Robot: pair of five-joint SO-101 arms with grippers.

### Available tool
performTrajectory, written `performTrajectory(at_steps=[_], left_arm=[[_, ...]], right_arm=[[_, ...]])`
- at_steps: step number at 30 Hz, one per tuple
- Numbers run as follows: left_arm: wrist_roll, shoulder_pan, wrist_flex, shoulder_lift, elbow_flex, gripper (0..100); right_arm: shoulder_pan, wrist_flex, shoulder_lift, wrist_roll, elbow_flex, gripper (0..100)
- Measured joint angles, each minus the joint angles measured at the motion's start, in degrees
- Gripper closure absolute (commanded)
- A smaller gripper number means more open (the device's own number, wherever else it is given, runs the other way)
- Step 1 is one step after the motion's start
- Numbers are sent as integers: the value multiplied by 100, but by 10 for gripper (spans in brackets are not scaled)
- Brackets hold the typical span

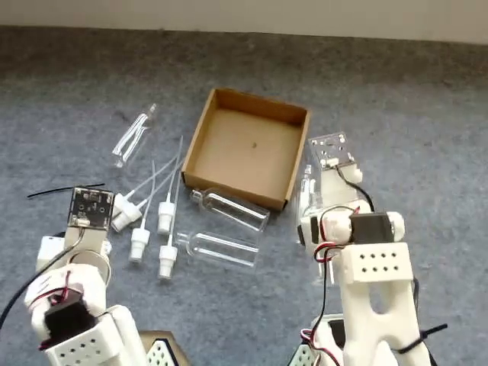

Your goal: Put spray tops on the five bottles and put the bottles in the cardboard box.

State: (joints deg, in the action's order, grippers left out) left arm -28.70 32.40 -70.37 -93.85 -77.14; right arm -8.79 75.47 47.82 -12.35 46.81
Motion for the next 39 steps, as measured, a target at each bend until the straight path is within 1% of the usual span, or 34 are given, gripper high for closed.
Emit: performTrajectory(at_steps=[2, 5, 8, 11, 16, 19, 20, 25, 28, 32, 39], left_arm=[[0, 0, -316, 536, 703, 845], [0, -62, -686, 1688, 1741, 832], [0, -413, -1037, 3095, 2549, 786], [0, -826, -1327, 4422, 3086, 790], [35, -1547, -1495, 5837, 3622, 790], [123, -1934, -1495, 6321, 3675, 790], [185, -1969, -1459, 6453, 3684, 790], [264, -1767, -624, 7095, 3701, 790], [378, -1688, -343, 7499, 3701, 790], [519, -1697, -193, 7824, 3701, 790], [527, -1697, -97, 7833, 3727, 790]], right_arm=[[-9, -18, 26, 0, 18, 979], [-9, -35, 35, 0, 18, 979], [-9, -35, 35, 0, 18, 978], [-9, -35, 35, 0, 18, 978], [-9, -35, 35, 0, 18, 978], [-9, -35, 35, 0, 18, 978], [-9, -35, 35, 0, 18, 978], [-9, -35, 35, 0, 18, 978], [-9, -35, 35, 0, 18, 978], [-9, -35, 35, 0, 18, 978], [-9, -35, 35, 0, 18, 977]])
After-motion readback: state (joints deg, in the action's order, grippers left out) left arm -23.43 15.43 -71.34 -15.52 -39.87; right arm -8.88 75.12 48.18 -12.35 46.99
